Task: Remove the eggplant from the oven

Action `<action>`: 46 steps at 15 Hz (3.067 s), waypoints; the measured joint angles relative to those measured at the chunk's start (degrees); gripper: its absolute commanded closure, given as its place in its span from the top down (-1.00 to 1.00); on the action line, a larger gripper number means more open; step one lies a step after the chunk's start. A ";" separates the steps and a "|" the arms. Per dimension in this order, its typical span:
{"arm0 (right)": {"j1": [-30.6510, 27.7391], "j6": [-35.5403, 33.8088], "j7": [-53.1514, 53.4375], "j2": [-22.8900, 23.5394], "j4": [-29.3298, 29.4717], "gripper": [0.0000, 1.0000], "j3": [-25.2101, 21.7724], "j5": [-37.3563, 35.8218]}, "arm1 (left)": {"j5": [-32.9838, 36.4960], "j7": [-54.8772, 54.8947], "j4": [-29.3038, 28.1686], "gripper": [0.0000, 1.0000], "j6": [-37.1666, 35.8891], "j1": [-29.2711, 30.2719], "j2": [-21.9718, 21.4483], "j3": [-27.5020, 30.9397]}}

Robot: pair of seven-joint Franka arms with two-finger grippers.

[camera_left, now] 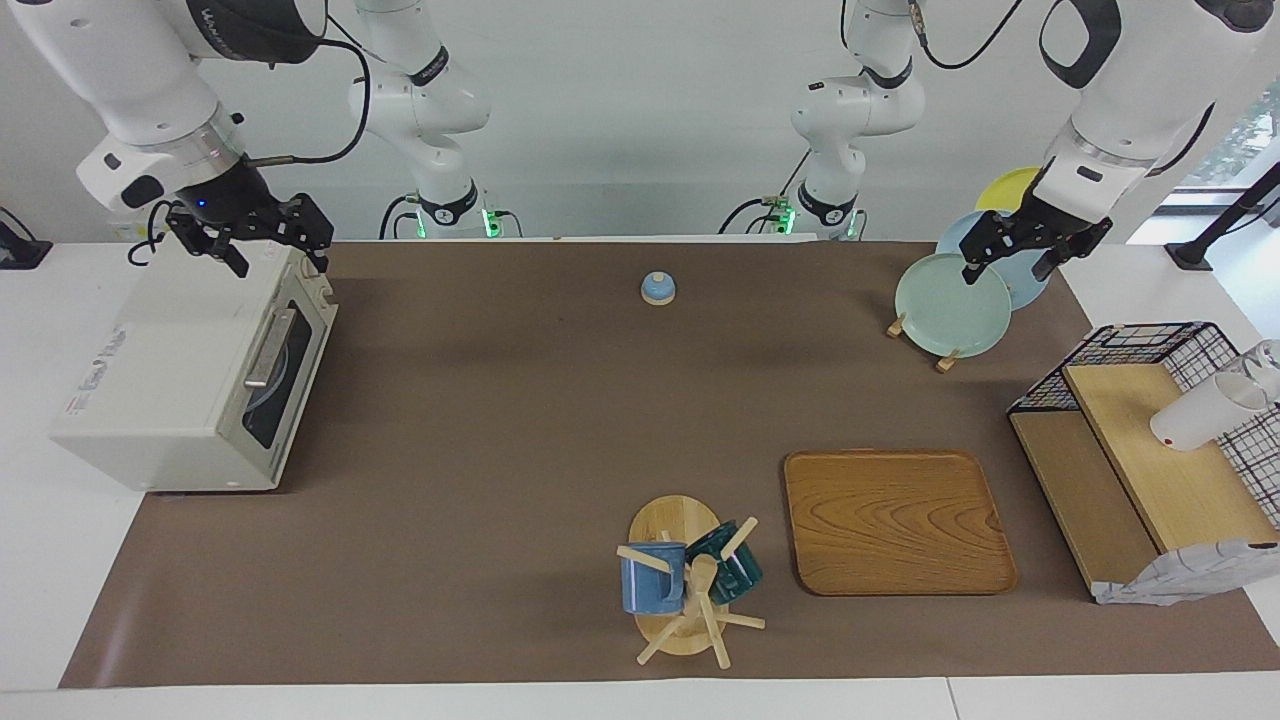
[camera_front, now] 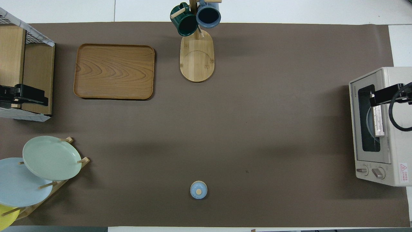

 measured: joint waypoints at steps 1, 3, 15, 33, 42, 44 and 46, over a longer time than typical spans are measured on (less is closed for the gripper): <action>0.00 0.00 0.00 0.00 0.00 1.00 0.00 0.00 | 0.00 0.00 0.00 1.00 0.00 0.00 0.00 0.00; 0.00 0.00 0.00 0.00 0.00 1.00 0.00 0.00 | 0.00 0.00 0.00 1.00 0.00 0.00 0.00 0.00; 0.04 1.63 0.00 -0.03 -1.04 -1.00 0.02 0.05 | 0.00 0.00 0.00 1.00 0.00 0.00 0.00 0.00; -0.18 17.75 8.03 -0.16 -22.78 -1.00 -0.22 -19.52 | 0.00 0.00 0.00 1.00 0.00 0.00 0.00 0.00; 0.72 24.07 8.01 -2.71 -28.19 -1.00 0.26 -16.66 | 0.00 0.00 0.00 1.00 0.00 0.00 0.00 0.00; 1.61 26.79 8.75 -2.96 -30.23 -1.00 0.69 -13.55 | 0.00 0.00 0.00 1.00 0.00 0.00 0.00 0.00; 2.95 30.16 9.59 -2.16 -32.38 -1.00 0.94 -10.65 | 0.00 0.00 0.00 1.00 0.00 0.00 0.00 0.00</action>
